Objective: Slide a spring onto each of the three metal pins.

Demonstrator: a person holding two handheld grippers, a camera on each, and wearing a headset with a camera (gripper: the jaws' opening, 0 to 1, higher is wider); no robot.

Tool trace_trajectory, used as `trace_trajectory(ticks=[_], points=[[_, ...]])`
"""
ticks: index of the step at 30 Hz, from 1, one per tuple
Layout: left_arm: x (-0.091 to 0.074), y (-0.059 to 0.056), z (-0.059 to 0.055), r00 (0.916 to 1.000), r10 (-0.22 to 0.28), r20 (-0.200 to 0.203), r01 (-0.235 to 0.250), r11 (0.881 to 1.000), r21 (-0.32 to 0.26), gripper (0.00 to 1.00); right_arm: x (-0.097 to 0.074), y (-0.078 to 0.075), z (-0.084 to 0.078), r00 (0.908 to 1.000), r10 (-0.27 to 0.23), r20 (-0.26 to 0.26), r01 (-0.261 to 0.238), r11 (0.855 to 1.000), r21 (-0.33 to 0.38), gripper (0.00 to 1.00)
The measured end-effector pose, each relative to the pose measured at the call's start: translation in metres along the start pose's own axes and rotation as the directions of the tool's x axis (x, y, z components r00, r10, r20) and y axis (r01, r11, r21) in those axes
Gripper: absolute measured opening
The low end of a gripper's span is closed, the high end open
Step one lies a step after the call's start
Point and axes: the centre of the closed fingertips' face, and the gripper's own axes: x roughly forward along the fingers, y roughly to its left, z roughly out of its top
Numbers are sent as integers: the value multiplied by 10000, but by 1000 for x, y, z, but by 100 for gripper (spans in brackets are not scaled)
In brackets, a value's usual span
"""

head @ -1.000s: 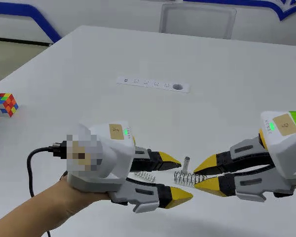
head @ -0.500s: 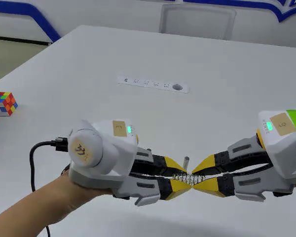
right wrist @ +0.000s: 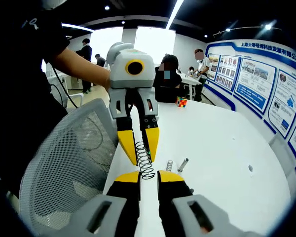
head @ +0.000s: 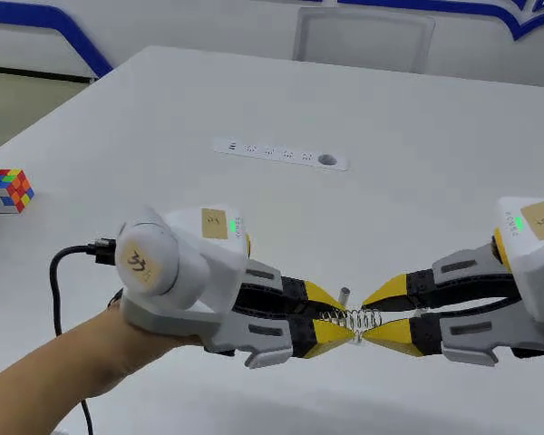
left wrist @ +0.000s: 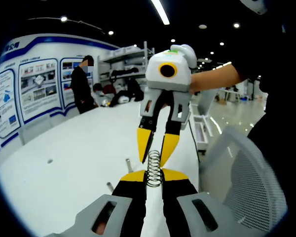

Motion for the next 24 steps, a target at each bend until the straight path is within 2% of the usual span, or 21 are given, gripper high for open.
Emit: trace_trajectory(ticks=[6,16,24], points=[[0,-3,-1,9999,-149,-88,150,9998,93,10,2,5,0,9996,275,-26,-275,9996,21,12],[-2,-4,-6,9991,-167,-391,181,9993,341,10,-1,8,14,9973,592,432,-591,9982,-20,11],[-2,-3,-5,9991,-80,-417,95,9993,373,10,-4,9,28,9903,669,1221,-730,9963,463,11]])
